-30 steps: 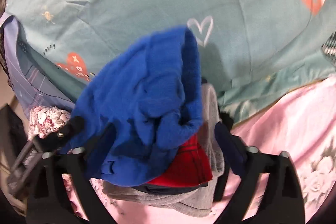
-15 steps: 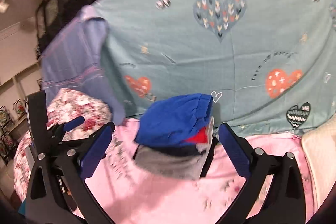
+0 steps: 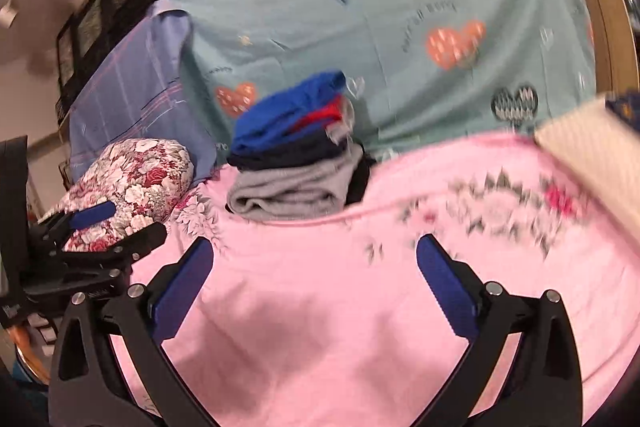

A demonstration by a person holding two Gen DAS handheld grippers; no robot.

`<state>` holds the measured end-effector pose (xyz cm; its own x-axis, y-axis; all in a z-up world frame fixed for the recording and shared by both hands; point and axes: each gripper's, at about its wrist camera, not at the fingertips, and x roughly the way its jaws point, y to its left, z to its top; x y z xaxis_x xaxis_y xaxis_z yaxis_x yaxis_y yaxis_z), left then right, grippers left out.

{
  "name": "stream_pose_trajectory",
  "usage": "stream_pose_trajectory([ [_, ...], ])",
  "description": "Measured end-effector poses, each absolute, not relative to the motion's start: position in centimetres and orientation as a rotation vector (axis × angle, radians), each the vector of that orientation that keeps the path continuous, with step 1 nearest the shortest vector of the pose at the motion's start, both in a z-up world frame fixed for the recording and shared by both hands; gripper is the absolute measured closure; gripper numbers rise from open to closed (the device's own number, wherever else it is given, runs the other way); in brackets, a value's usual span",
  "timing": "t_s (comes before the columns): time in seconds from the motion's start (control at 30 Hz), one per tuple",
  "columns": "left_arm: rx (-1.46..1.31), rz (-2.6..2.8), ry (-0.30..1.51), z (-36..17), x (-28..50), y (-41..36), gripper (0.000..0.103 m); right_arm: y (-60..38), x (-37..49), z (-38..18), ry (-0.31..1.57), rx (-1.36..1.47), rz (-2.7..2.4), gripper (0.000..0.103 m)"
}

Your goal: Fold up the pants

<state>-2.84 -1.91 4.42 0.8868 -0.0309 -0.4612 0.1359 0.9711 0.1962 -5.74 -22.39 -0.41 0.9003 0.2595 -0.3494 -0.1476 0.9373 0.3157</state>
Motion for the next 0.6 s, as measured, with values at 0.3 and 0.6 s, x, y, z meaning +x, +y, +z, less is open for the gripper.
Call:
stream_pose_trajectory([
  [0.3,0.214,-0.044,0.535,1.0,-1.2,-1.5,0.002,-21.6,-4.2,-4.1,0.511,0.222,0.18,0.001],
  [0.6,0.18,-0.087,0.611,-0.4,-0.7,-1.3,0.002,-19.0,-3.9,-5.3,0.551,0.146,0.214,0.001],
])
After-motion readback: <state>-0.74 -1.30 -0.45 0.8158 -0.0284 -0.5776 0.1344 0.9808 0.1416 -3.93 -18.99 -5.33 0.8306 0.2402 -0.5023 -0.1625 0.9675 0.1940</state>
